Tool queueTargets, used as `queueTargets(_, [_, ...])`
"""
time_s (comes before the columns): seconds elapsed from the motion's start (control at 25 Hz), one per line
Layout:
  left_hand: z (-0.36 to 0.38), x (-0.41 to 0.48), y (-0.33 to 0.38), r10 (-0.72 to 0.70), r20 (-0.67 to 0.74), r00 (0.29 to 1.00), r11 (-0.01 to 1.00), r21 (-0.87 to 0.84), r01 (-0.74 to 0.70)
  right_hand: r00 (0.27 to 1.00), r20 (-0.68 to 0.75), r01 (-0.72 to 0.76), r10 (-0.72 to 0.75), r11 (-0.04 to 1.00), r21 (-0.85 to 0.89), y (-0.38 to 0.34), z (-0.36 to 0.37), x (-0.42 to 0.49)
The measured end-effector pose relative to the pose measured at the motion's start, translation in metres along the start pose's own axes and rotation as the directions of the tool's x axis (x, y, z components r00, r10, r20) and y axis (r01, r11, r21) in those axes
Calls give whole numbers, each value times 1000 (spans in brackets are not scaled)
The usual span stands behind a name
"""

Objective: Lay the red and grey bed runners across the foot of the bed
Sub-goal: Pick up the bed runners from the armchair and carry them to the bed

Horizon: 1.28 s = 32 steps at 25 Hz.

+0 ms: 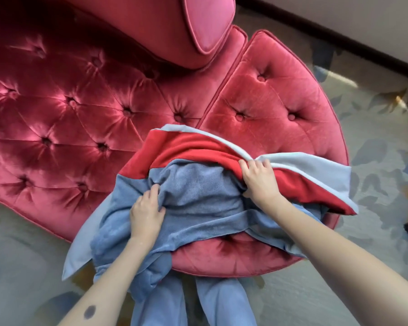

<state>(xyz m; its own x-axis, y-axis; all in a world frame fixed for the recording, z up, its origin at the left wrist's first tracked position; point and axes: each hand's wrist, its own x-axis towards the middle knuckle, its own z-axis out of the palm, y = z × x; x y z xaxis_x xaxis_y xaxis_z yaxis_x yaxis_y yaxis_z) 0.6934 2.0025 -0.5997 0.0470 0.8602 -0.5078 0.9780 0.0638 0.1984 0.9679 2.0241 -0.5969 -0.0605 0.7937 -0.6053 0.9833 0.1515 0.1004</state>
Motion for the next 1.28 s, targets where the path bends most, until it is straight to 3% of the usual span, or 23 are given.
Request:
queueTargets(0.16, [-4,-3,-3,47,-11,999,999,-5,-47,997,-47,-45,53,987,154,-15,11,-15])
queueTargets(0.36, [-35,-17,-7,97,-53,994,995,-12,-98,994,-89,-48,63,986,158,-8,-14,-28])
queueTargets(0.52, [-87,-32,-14,112,-130,985,993,-13,-115,991,-132,3,22,982,187,-15,-57,-48])
queueTargets(0.76, [-199,-70,-44,18,-335,942,999,-19,-26,960,-270,126,-76,976,175,-54,-171,-64])
queueTargets(1.04, [-330,-164,-123,-129,-613,780,990,-32,138,832,-474,357,-287,932,63,-154,-318,-97])
queueTargets(1.28, [-390,-288,-218,-332,-755,566,937,-198,287,622,-570,543,-537,820,-181,-284,-426,-159])
